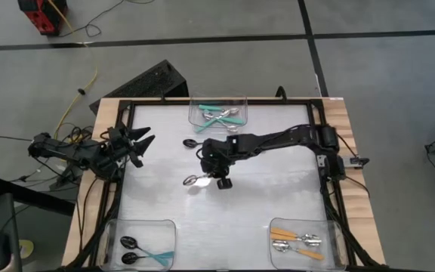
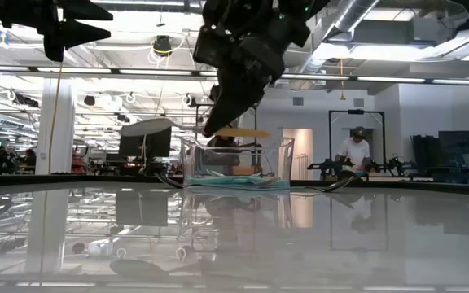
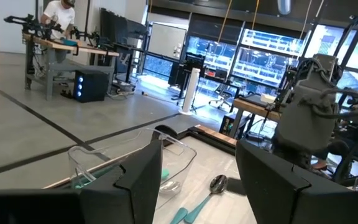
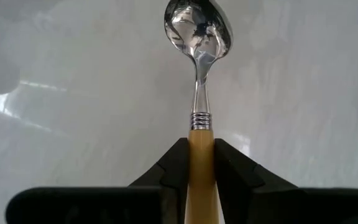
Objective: Sort silverware by color (type)
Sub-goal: Put the orange spoon into the bottom right transparent bin
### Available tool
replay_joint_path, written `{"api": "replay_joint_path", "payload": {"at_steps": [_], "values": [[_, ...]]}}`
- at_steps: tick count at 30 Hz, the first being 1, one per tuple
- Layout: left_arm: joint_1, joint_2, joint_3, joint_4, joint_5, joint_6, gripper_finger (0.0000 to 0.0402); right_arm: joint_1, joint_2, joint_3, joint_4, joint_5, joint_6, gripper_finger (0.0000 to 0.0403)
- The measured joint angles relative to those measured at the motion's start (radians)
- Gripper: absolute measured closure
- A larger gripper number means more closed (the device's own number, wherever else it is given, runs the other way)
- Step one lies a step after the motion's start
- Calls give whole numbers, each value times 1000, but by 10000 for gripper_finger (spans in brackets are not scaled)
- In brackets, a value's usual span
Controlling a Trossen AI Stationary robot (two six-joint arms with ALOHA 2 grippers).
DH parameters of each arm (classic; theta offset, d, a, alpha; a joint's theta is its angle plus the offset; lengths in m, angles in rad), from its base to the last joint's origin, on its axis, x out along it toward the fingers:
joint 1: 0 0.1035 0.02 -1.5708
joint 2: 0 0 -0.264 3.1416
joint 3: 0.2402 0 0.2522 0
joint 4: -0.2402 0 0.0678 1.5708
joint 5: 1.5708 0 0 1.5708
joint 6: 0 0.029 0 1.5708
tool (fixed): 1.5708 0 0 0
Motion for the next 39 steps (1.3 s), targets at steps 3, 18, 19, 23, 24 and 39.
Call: {"api": "replay_joint_path", "payload": {"at_steps": [3,18,19,23,24,39], "values": [[0,0,0,0,1,2,212,-10,-26,0,-35,10,-1,317],[0,0,0,-3,16,5,212,-34,-238,0,-359,170,11,317],[0,0,0,-3,20,6,212,-35,-258,0,-375,170,12,317],[0,0,0,-3,20,6,212,-42,-333,-1,-436,188,37,317],[0,0,0,-3,20,6,212,-42,-355,-16,-442,199,43,317],[0,0,0,-4,20,6,212,18,-833,-435,-412,392,427,317]]}}
